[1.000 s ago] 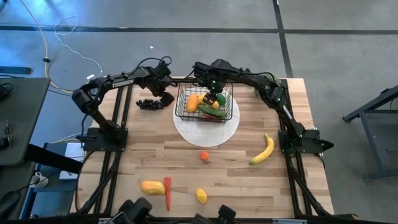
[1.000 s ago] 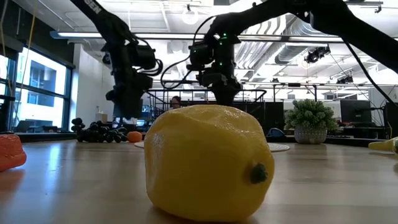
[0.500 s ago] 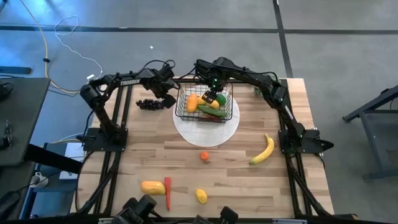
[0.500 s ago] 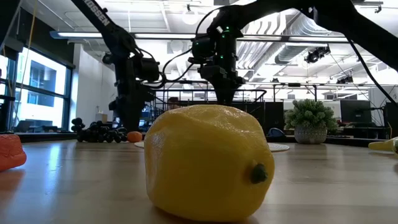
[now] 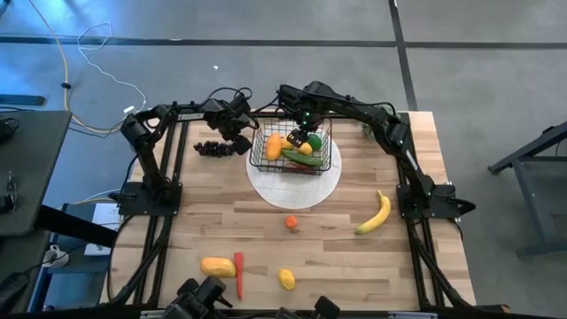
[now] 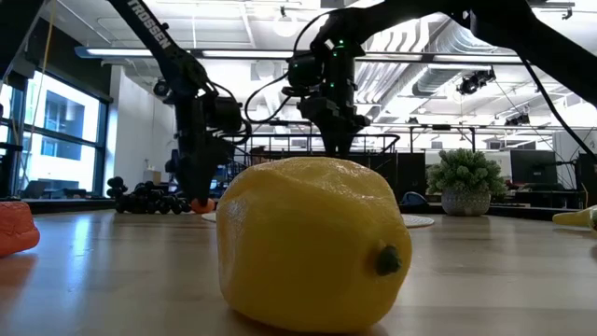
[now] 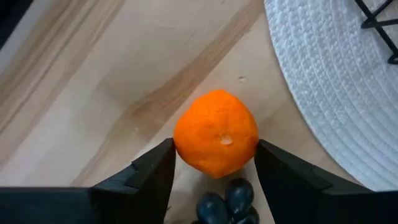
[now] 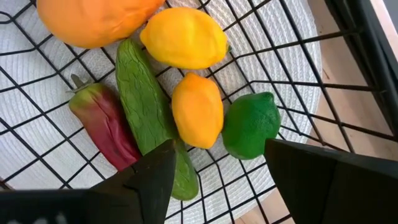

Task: Build produce basket
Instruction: Put the top orange into the wire basket

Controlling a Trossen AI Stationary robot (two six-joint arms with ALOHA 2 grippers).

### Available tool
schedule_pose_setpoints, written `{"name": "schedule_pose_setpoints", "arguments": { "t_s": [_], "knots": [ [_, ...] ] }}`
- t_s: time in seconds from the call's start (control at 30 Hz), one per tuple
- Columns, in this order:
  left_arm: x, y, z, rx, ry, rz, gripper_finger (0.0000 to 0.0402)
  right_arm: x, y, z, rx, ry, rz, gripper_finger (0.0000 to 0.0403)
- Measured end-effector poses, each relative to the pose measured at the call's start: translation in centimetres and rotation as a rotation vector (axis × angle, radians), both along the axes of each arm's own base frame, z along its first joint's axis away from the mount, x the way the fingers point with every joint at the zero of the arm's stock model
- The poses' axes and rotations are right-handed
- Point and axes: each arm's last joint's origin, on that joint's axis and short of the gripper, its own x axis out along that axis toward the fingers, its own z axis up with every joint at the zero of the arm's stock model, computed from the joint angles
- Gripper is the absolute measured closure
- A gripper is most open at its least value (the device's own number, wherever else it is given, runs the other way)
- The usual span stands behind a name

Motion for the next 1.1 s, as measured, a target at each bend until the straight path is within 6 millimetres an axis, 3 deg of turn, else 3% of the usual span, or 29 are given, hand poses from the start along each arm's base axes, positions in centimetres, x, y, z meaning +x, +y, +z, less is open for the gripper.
{"name": "schedule_pose_setpoints", "arguments": {
  "t_s": [0.27, 0.67, 0.9, 1.1],
  "knots": [
    [-0.5, 0.5, -0.2, 0.021, -0.020, -0.022, 0.0262, -0.1, 0.0, 0.0, 0.005, 0.010, -0.007, 0.0176],
    [-1.1, 0.6, 0.4, 0.014, -0.003, -0.006, 0.0322, -0.4, 0.2, 0.0, 0.022, 0.036, -0.017, 0.0176],
    [-1.3, 0.3, 3.9, 0.094, -0.054, 0.001, 0.0338, -1.4, 0.7, 2.7, -0.013, -0.018, -0.062, 0.0176],
    [-2.2, -0.9, 8.0, 0.197, -0.146, 0.037, 0.0344, -2.7, 1.2, 5.6, -0.083, -0.069, -0.138, 0.0176]
  ]
}}
